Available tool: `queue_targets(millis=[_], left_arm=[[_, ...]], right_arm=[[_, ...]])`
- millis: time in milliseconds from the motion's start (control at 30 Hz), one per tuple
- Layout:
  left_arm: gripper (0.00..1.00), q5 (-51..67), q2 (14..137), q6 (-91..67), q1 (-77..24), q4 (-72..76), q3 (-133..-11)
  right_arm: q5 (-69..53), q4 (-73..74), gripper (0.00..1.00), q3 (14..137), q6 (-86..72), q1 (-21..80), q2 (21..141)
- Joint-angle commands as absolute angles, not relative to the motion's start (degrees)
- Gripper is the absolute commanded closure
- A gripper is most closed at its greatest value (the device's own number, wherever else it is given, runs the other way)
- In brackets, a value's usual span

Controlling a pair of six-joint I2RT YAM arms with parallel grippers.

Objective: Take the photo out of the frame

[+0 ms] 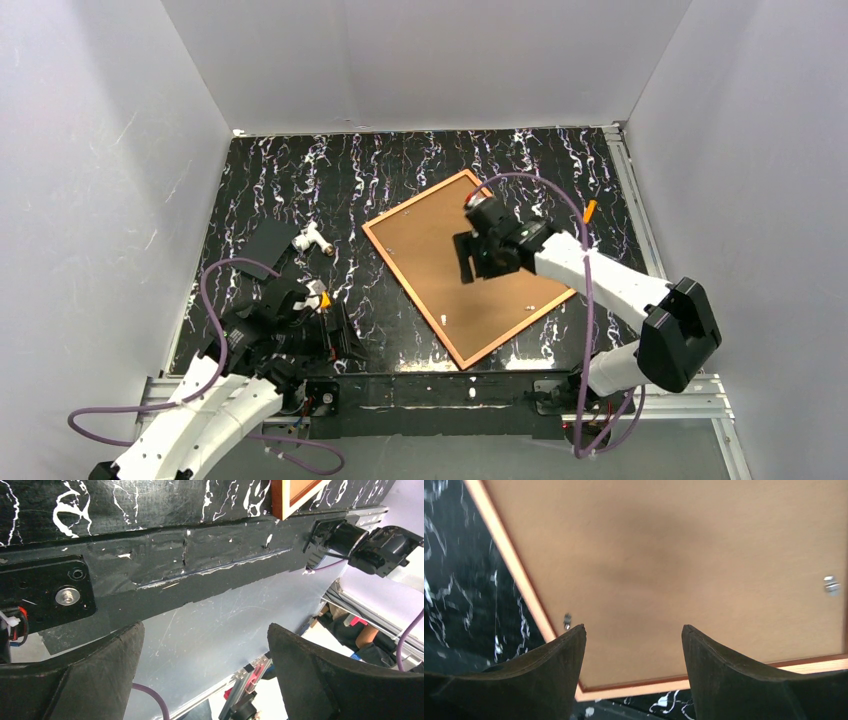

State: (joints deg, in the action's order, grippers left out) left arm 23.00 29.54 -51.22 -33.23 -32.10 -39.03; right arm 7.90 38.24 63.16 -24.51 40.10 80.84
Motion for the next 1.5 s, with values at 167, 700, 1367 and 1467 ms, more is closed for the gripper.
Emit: queue_targets(millis=[167, 700, 1367, 1467], left_arm=[[0.05, 17.84, 32.31, -52.02, -33.49, -36.5, -40.43], [0.05, 10.74, 31.19, -54.32, -33.45, -38.15, -40.41], [0.05, 9.46, 32.03, -52.65, -33.48, -39.47, -42.77], [0.05, 8.9, 31.5, -52.58, -33.44, -40.16, -43.5]], right_arm=[[12.84, 36.44, 0.29, 59.69, -25.47, 59.83, 82.01], [21.16, 35.22, 0.47, 71.89, -23.05, 70.14, 101.63], [23.17, 34.9, 0.9, 73.92, -25.7, 70.27, 106.75], [22.69, 37.16, 0.99, 75.7, -26.42, 70.22, 104.16]])
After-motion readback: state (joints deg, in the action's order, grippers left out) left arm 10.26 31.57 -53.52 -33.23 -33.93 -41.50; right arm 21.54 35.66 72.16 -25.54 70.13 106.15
